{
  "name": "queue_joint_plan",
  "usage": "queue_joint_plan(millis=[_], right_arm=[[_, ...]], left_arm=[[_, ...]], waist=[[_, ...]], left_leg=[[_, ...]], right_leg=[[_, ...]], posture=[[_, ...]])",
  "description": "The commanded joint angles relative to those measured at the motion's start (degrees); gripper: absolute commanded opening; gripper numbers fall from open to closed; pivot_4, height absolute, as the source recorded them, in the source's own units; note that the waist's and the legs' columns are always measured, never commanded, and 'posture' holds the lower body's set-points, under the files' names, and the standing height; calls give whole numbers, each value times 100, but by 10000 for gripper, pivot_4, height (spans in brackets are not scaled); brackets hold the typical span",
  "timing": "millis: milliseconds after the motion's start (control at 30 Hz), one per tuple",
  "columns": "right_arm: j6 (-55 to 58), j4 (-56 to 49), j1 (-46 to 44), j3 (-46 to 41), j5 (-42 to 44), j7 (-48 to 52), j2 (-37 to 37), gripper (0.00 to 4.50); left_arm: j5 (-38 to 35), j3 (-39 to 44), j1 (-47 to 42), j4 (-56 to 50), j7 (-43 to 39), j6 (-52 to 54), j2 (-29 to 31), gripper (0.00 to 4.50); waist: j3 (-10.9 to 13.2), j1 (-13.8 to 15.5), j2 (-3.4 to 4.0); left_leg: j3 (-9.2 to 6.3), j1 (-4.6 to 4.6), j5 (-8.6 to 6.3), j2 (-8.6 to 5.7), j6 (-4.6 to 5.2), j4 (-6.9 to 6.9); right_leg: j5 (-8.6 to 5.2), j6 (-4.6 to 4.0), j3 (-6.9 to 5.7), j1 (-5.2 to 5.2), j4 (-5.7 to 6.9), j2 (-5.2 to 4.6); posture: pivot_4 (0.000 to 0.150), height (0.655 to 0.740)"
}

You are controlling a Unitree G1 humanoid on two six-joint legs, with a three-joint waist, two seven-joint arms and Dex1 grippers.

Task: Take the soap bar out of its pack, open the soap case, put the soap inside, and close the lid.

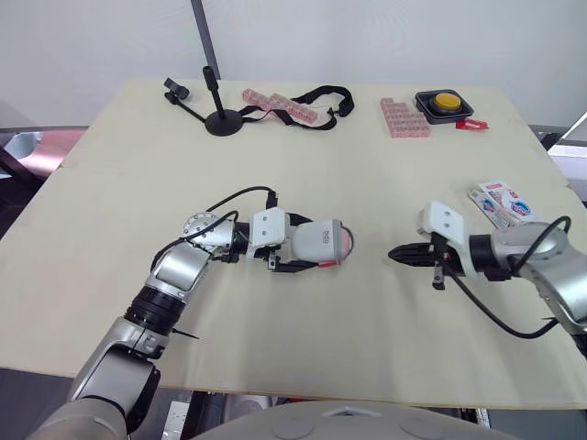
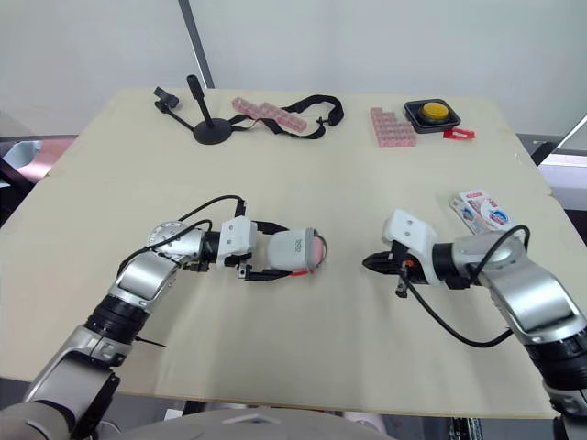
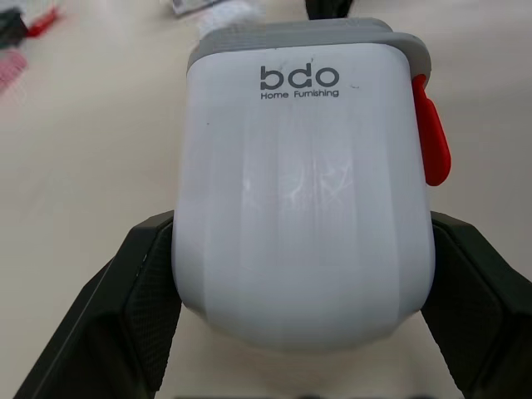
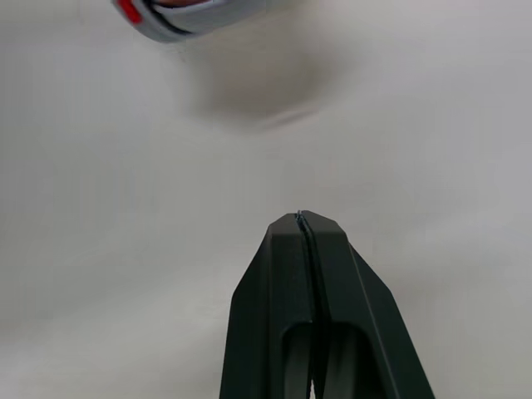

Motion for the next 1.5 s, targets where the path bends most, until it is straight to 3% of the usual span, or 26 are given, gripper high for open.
queue_joint_plan(millis=[33,233,467,633,900,1500], right_arm=[[1151,-382,102,-623,1076,-295,254,2631],[3714,-319,-334,-1508,2585,-1240,907,21149],[4618,-157,-837,-1913,3151,-1782,1277,44679],[4672,-102,-920,-1676,3250,-1908,1356,44679],[4953,174,-1319,-1815,3475,-2500,2133,44679],[4953,554,-1420,-1725,4347,-3649,2617,44679]], left_arm=[[84,302,129,-334,672,-684,-231,34570],[520,228,433,-571,1330,-1382,-333,34570],[594,110,509,-531,1432,-1571,-283,34570],[465,3,486,-531,1244,-1522,-231,34570],[357,-126,478,-572,979,-1410,-171,34570],[374,-215,429,-594,963,-1319,-224,34570]], waist=[[0,-3,0],[2,-4,5],[4,40,10],[5,106,12],[7,108,16],[8,118,18]], left_leg=[[0,0,0,0,0,0],[-1,8,1,0,-1,0],[-1,16,1,0,-1,1],[0,14,1,0,-1,1],[0,14,1,0,-2,1],[0,13,1,0,-2,0]], right_leg=[[0,0,0,0,-2,1],[0,0,2,5,-10,1],[0,0,1,5,-7,1],[0,0,0,5,-3,1],[0,0,0,2,4,0],[0,0,-3,1,2,0]], posture=[[1500,7400],[1500,7400],[1500,7400],[1500,7400],[1500,7400],[1500,7400]])
